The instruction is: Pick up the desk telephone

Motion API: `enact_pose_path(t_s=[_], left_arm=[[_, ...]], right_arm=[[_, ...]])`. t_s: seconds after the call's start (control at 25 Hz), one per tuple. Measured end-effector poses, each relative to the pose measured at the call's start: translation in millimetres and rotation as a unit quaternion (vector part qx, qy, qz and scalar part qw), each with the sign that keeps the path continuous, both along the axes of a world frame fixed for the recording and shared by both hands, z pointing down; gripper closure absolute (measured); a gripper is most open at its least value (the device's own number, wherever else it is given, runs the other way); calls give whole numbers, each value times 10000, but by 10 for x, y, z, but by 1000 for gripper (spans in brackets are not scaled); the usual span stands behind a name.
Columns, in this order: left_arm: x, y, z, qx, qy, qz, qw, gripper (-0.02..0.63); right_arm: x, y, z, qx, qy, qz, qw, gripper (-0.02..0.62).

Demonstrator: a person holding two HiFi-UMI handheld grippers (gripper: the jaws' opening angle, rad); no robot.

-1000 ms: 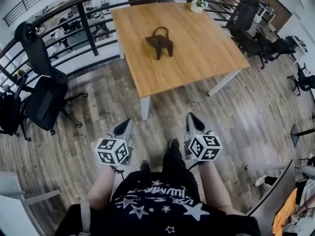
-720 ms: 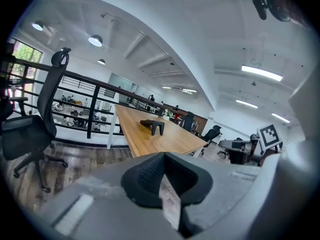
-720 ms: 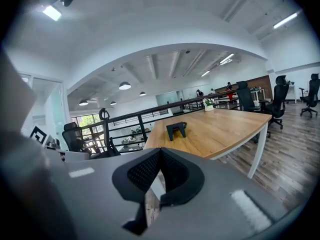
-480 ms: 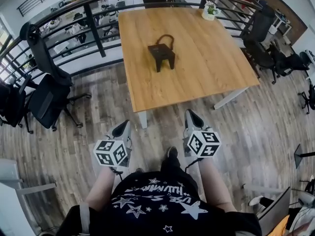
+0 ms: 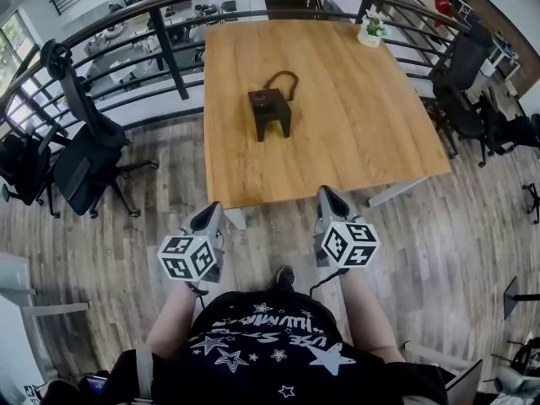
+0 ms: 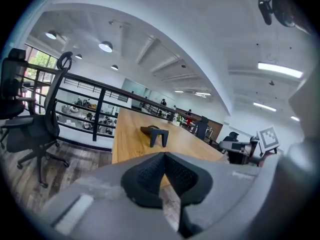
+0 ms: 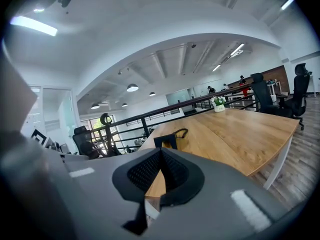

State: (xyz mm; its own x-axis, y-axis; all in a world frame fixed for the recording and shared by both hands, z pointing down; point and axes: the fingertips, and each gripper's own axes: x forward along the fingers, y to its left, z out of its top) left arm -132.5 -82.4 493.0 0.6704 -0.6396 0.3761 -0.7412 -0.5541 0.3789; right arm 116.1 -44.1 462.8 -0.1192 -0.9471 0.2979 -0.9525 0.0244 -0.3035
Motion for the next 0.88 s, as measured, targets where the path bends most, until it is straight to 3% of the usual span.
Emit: enact_pose_path(t_s=[0.52,0.88], left_arm=[[560,83,63,-31,-83,-597,9982,604],[684,-62,125,-202,-101,-608,9979,604]], right_arm=[[617,-136,135,54,-251,-394,9989,595],[665,-162,411,-197,-487,-389,9979,594]])
